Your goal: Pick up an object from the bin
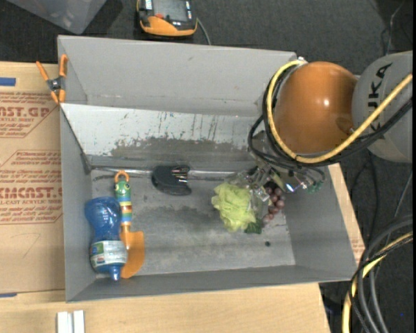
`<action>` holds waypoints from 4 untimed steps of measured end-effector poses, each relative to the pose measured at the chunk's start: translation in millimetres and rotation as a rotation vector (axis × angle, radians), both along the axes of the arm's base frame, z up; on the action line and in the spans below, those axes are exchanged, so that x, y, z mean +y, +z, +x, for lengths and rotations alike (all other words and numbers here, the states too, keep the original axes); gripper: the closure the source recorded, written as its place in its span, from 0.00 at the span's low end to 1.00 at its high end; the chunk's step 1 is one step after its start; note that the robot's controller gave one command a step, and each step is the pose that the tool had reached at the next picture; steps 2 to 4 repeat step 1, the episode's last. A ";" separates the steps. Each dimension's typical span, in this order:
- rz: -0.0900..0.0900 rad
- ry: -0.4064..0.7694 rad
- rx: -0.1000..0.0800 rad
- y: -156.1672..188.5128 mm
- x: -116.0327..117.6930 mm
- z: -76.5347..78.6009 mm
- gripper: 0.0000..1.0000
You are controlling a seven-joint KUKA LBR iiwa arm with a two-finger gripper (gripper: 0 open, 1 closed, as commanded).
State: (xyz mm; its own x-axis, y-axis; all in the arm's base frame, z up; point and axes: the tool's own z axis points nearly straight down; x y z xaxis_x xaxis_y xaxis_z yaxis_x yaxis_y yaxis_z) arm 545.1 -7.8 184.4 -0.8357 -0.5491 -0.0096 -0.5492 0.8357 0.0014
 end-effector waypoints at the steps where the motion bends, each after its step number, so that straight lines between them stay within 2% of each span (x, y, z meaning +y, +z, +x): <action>1: 0.002 -0.004 0.008 80.8 8.1 -19.5 1.00; 4: 0.002 -0.004 0.008 80.8 8.1 -19.5 1.00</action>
Offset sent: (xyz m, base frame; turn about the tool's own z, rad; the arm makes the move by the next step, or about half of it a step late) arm -0.0119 -0.0219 0.2040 0.0405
